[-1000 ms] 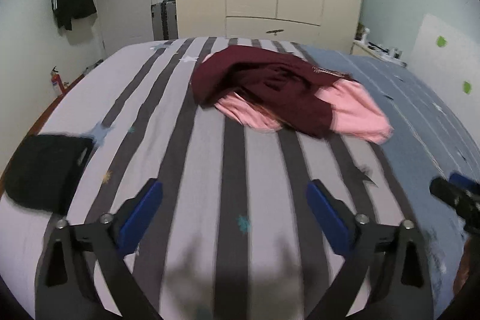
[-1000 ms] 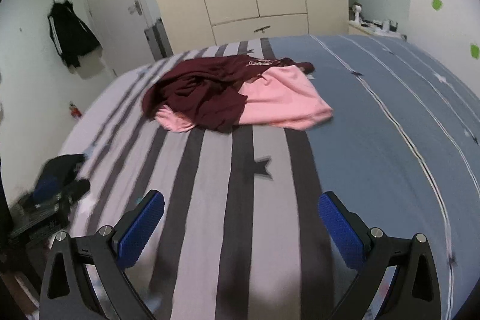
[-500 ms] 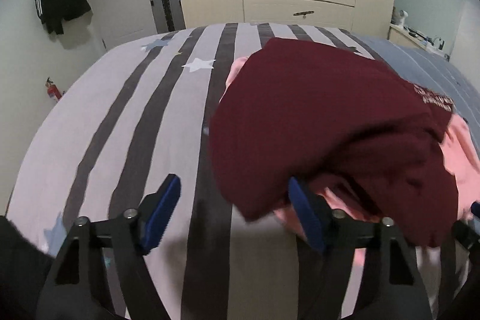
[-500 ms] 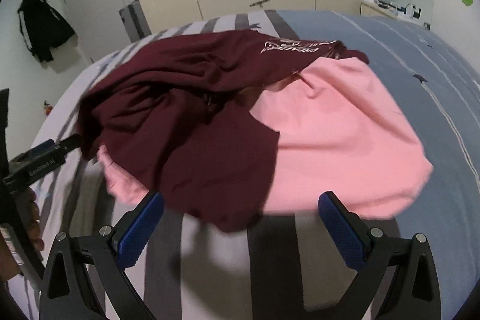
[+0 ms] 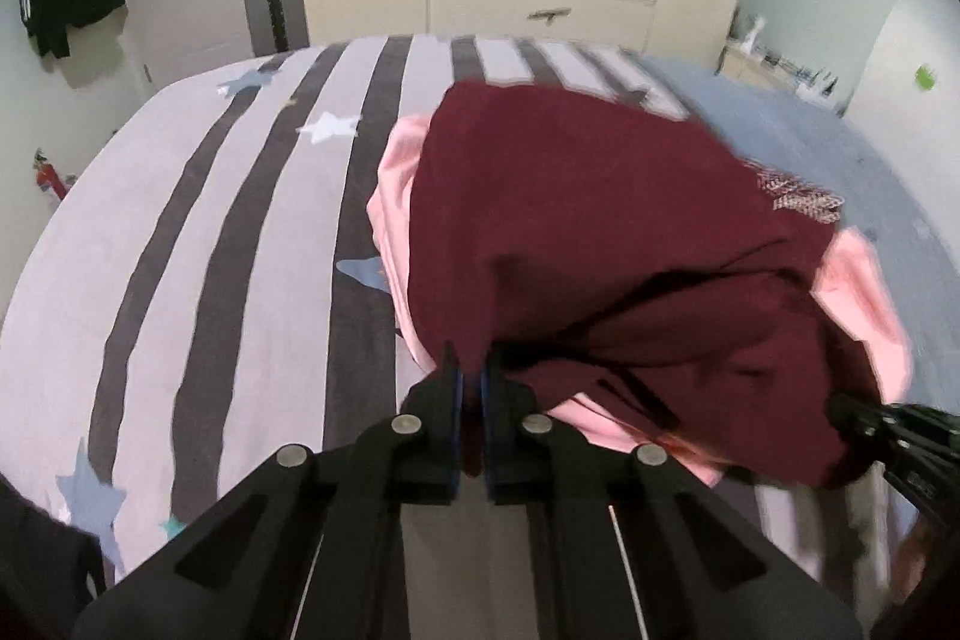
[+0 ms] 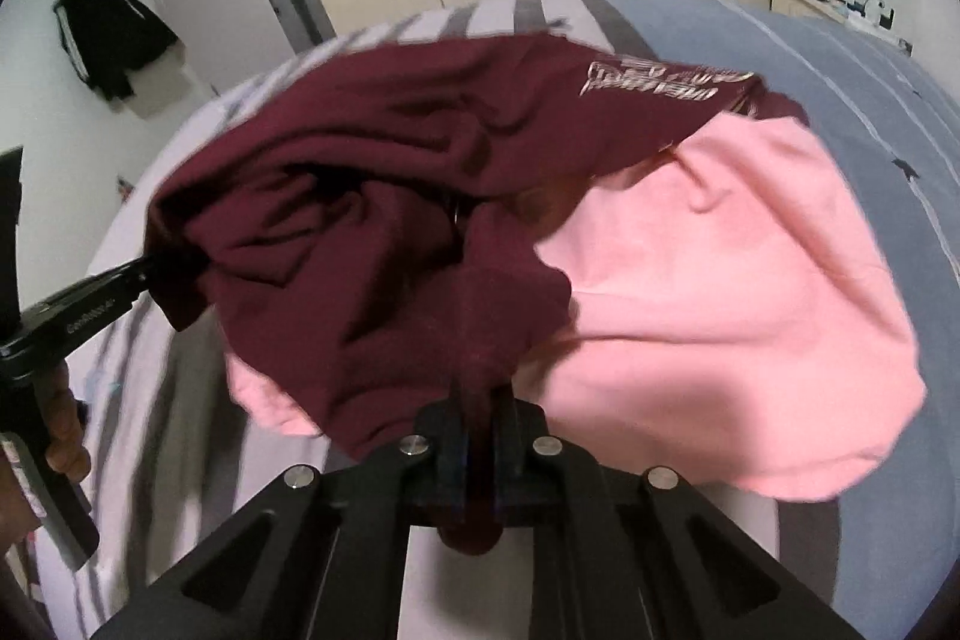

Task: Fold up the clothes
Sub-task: 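Grasp the maroon sweatshirt with the left gripper while the right gripper grasps it too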

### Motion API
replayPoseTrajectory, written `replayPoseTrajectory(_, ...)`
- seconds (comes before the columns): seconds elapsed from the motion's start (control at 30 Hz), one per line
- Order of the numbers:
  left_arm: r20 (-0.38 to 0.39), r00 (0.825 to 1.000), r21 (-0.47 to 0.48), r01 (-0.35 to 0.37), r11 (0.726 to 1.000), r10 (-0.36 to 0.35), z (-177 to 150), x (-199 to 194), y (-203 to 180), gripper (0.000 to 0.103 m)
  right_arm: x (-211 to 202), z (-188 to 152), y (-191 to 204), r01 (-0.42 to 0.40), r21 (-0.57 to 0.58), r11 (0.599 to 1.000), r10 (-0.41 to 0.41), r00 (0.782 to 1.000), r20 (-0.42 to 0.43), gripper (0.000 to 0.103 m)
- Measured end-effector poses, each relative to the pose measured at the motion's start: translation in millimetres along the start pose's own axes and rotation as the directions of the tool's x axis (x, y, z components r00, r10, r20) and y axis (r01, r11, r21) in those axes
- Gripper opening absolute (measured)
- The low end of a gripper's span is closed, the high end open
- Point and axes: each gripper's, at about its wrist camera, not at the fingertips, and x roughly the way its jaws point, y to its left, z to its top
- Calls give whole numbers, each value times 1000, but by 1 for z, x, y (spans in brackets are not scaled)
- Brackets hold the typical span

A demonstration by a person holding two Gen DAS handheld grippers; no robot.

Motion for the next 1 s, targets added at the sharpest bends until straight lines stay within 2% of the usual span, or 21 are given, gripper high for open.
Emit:
replayPoseTrajectory(0.1, 26, 997, -6, 72, 997, -72, -12, -48, 2, 2, -41, -17, -16, -46, 32, 998, 45, 998, 39, 4)
replayPoseTrajectory(0.13, 30, 995, -9, 98, 995, -98, -25, -70, 0, 2, -56, -24, -22, -61, 43, 997, 59, 997, 48, 4)
replayPoseTrajectory(0.27, -35, 985, -13, 171, 985, -171, -87, -131, -16, 2, -116, -68, -40, -78, 56, 995, 75, 996, 50, 4)
replayPoseTrajectory(0.33, -91, 974, -44, 203, 978, -206, -131, -164, -24, 2, -148, -98, -48, -85, 68, 994, 84, 996, 23, 4)
replayPoseTrajectory(0.43, -168, 963, -67, 203, 977, -212, -192, -208, -38, 2, -191, -156, -59, -85, 71, 994, 89, 994, -61, 4)
replayPoseTrajectory(0.5, -246, 943, -120, 200, 972, -224, -240, -236, -47, 2, -215, -198, -63, -75, 60, 995, 82, 988, -130, 4)
replayPoseTrajectory(0.6, -337, 917, -152, 171, 974, -213, -300, -269, -62, 2, -255, -264, -69, -54, 44, 998, 63, 966, -251, 4)
replayPoseTrajectory(0.73, -438, 880, -162, 123, 979, -184, -372, -306, -84, 2, -282, -321, -76, -30, 38, 999, 42, 933, -358, 5)
replayPoseTrajectory(0.8, -418, 894, -155, 107, 982, -163, -375, -318, -88, 2, -291, -343, -77, -19, 13, 1000, 22, 921, -390, 8)
replayPoseTrajectory(0.83, -404, 901, -157, 98, 983, -155, -375, -323, -89, 3, -296, -348, -76, -6, -5, 1000, 4, 923, -386, 15)
replayPoseTrajectory(0.87, -389, 909, -159, 90, 983, -146, -373, -328, -89, 4, -302, -349, -76, 6, -15, 1000, -11, 927, -374, 17)
replayPoseTrajectory(0.97, -324, 939, -153, 67, 986, -115, -355, -337, -84, 17, -323, -343, -79, 37, -28, 999, -44, 947, -319, 21)
replayPoseTrajectory(1.0, -302, 948, -152, 60, 987, -104, -349, -340, -83, 24, -331, -336, -81, 44, -30, 999, -51, 956, -290, 25)
